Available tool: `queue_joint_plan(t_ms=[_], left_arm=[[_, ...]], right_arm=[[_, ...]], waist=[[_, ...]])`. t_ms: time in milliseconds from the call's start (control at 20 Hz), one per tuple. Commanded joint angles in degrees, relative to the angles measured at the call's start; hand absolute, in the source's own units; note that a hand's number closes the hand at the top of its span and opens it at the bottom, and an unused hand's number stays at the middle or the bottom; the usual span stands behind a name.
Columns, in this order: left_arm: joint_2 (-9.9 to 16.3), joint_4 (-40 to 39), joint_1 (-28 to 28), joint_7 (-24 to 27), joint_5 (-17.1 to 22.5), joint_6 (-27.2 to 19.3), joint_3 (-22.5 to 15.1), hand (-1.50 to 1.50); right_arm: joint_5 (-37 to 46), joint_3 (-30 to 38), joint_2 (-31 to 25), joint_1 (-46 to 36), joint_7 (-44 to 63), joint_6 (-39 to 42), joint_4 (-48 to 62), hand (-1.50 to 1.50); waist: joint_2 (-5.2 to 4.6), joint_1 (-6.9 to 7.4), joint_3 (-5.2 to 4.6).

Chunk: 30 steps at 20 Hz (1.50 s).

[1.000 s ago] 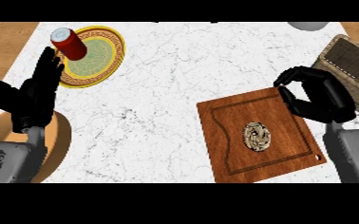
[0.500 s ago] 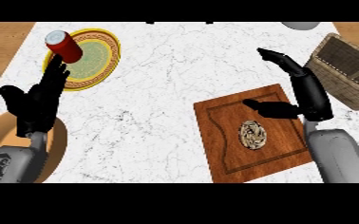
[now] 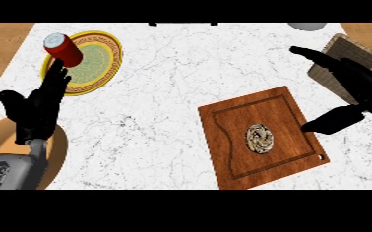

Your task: Pick the cupcake from the cutting board and place it in the basket

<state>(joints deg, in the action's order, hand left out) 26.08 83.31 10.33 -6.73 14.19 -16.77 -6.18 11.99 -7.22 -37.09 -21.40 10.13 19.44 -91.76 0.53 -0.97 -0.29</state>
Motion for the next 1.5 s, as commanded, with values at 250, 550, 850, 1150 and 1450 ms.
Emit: queue_joint_plan(t_ms=[250,550,850,1150,1450], left_arm=[[-2.48,-1.33,-1.07,2.81,-0.66,1.4,0.94,0.0],[-3.11,0.03,-0.24,-0.53,-3.49,1.86,3.02,0.0],[-5.51,-2.0,1.34,1.11,-4.61,2.95,3.85,0.0],[-6.44,2.91,1.08,-4.59,-6.5,4.33,4.39,0.0],[-7.51,1.55,3.03,-4.89,-9.41,4.21,5.35,0.0]], right_arm=[[-14.45,3.63,-8.79,1.39,16.94,21.54,-10.94,-1.5],[-10.23,6.39,-2.7,3.14,13.19,21.06,-7.82,-1.5],[-3.56,3.94,5.17,8.01,8.91,15.76,-9.62,-1.5],[-0.09,3.68,9.36,8.29,8.43,17.03,-9.18,-1.5],[10.07,2.71,11.67,15.71,-6.09,10.29,-6.75,-1.5]], waist=[[-0.32,0.33,0.21],[-0.53,1.05,0.29],[-0.58,1.01,0.3],[-0.5,1.06,0.29],[-0.52,0.8,0.3]])
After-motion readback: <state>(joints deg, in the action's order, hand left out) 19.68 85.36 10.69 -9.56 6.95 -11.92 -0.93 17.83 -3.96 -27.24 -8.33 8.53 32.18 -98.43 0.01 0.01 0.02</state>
